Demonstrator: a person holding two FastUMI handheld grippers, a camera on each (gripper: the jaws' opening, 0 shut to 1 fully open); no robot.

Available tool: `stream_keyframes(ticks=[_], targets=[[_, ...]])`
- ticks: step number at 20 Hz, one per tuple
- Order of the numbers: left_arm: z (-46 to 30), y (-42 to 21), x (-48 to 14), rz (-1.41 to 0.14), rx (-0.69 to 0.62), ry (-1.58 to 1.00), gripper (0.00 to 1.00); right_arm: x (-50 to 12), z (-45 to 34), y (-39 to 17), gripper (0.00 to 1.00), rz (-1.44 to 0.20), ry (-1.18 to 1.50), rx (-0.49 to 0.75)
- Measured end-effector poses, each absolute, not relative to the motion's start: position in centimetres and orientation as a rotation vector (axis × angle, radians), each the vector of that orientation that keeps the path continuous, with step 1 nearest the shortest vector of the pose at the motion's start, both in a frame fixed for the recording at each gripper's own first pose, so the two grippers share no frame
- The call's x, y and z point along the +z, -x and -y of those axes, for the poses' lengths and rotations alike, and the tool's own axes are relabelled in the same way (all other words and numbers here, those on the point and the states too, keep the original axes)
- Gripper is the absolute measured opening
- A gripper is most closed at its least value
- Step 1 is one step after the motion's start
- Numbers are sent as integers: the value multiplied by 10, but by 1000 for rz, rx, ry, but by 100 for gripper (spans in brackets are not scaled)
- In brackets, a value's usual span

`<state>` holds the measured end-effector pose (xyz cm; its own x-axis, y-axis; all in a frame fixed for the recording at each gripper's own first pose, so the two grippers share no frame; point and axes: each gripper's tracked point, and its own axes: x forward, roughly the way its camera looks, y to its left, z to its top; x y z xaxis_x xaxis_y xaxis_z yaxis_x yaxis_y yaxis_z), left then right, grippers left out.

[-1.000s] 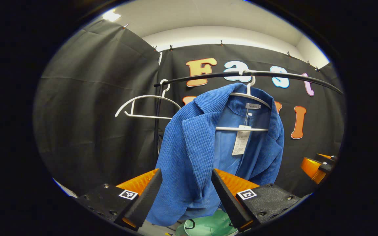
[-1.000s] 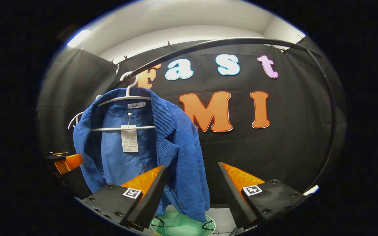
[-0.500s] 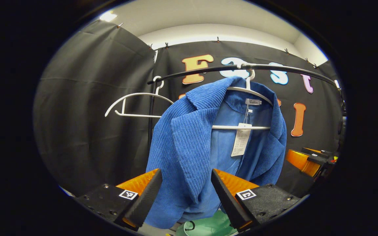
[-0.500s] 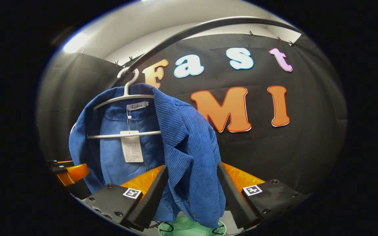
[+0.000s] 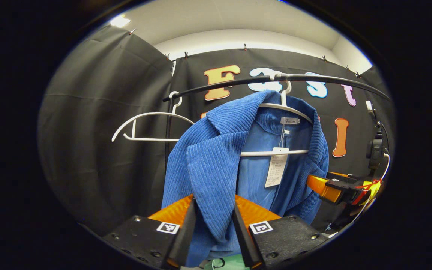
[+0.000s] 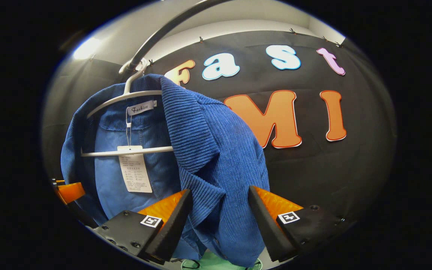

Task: Grasp the clothes on the hanger with both hands and then place them into the laundry hamper below.

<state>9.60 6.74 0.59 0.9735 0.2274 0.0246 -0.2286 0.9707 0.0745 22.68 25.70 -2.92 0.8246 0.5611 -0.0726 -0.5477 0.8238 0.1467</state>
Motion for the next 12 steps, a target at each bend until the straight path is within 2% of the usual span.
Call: stream_keyframes(ticks=[1,2,3,4,7,12], targets=[[-67,-99,4,3,218,-83,32,-31,-262,-229,97,-132,-143,609],[-73,-95,3,-9,242,-98,22,-31,-266,-232,88,-144,-166,627],[-81,-91,3,-16,272,-112,12,-30,-271,-235,84,-153,-185,648],[-77,-96,4,-29,248,-111,2,-29,-277,-238,67,-153,-197,677],[-77,-96,6,-61,215,-125,0,-28,-277,-235,17,-196,-241,746],[-90,-82,34,-38,198,-83,0,-9,-262,-225,17,-206,-354,882]])
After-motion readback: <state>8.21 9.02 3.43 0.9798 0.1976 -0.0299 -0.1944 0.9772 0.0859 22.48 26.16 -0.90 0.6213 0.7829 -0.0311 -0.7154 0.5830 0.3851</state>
